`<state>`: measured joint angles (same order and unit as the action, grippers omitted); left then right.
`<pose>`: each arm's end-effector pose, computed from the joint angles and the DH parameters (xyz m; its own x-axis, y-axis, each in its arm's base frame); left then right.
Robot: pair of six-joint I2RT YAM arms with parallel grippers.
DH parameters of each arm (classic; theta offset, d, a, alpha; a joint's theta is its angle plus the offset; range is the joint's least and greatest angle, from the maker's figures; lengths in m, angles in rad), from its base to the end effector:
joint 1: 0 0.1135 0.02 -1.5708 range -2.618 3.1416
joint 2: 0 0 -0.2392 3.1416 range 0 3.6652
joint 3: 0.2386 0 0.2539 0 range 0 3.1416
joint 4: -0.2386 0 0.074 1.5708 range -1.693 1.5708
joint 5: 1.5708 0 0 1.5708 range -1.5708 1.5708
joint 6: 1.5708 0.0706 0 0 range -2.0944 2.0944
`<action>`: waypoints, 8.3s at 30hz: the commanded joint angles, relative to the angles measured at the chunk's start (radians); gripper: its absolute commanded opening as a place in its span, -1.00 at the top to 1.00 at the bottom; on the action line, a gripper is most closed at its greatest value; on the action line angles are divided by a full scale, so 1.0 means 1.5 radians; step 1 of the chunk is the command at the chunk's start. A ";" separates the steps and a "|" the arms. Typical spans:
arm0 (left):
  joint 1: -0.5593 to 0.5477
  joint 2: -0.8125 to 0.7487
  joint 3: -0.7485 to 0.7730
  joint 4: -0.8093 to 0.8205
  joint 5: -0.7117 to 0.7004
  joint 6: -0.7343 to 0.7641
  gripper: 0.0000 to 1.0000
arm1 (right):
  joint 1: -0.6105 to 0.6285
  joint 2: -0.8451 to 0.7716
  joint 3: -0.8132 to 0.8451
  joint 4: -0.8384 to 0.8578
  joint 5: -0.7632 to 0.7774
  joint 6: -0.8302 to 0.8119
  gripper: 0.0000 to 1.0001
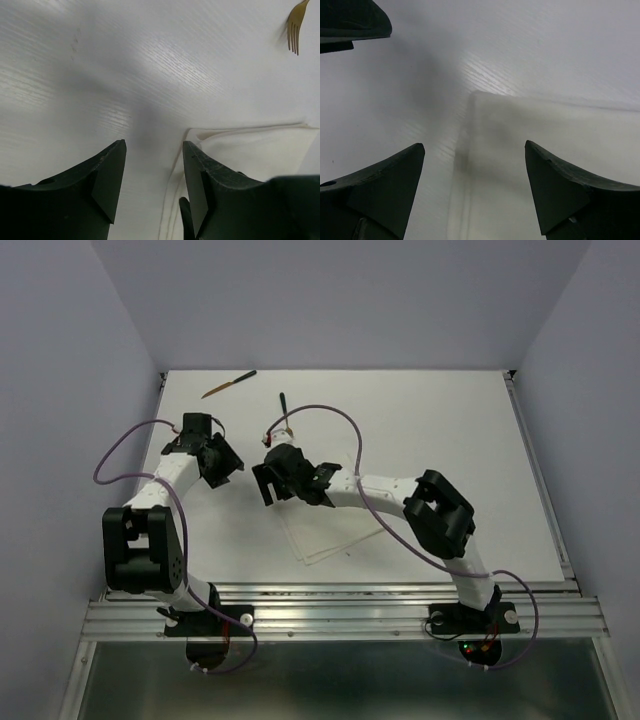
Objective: Fold the napkin into a case and place the utensils inside
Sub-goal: Fold the lower triangle-folded napkin at the center of the board.
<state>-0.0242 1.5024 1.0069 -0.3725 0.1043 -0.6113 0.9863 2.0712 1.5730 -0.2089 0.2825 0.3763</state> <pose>0.3422 -0.0156 0.1776 -0.6771 -0.5546 -0.4837 -0.3630 0.8235 -0.4360 0.2857 0.3961 0.1661 -0.5847 -0.2442 -0.7736 -0.5044 0.8563 0.1110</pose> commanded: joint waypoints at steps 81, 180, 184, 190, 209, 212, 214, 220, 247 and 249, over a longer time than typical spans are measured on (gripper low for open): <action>-0.049 0.043 -0.188 0.217 0.289 -0.148 1.00 | -0.011 -0.019 -0.079 0.131 -0.205 -0.010 0.27; -0.050 -0.040 -0.163 0.128 0.208 -0.078 -0.72 | -0.072 -0.244 -0.486 0.414 -0.390 0.152 0.99; -0.054 -0.021 -0.173 0.138 0.209 -0.072 -0.83 | -0.085 -0.244 -0.496 0.439 -0.423 0.172 0.99; -0.086 0.014 -0.162 0.168 0.217 -0.080 -0.84 | -0.103 -0.246 -0.509 0.459 -0.446 0.188 0.99; -0.139 0.058 -0.117 0.178 0.210 -0.102 0.55 | -0.170 -0.226 -0.558 0.570 -0.552 0.292 0.99; -0.139 0.060 -0.109 0.172 0.213 -0.098 0.86 | -0.187 -0.217 -0.568 0.599 -0.581 0.312 0.99; -0.139 0.062 -0.101 0.161 0.212 -0.091 0.87 | -0.197 -0.203 -0.574 0.632 -0.611 0.340 0.99; -0.140 0.055 -0.077 0.134 0.193 -0.081 0.13 | -0.226 -0.155 -0.606 0.741 -0.655 0.421 0.99; -0.154 0.009 -0.089 0.092 0.126 -0.068 0.41 | -0.273 -0.035 -0.699 1.082 -0.674 0.634 0.99; -0.159 0.009 -0.083 0.094 0.128 -0.068 0.26 | -0.273 -0.035 -0.699 1.081 -0.674 0.632 0.99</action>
<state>-0.2501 1.5600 0.8791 -0.2367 0.3130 -0.7254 0.5827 2.0155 0.5320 1.2514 -0.7155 1.3079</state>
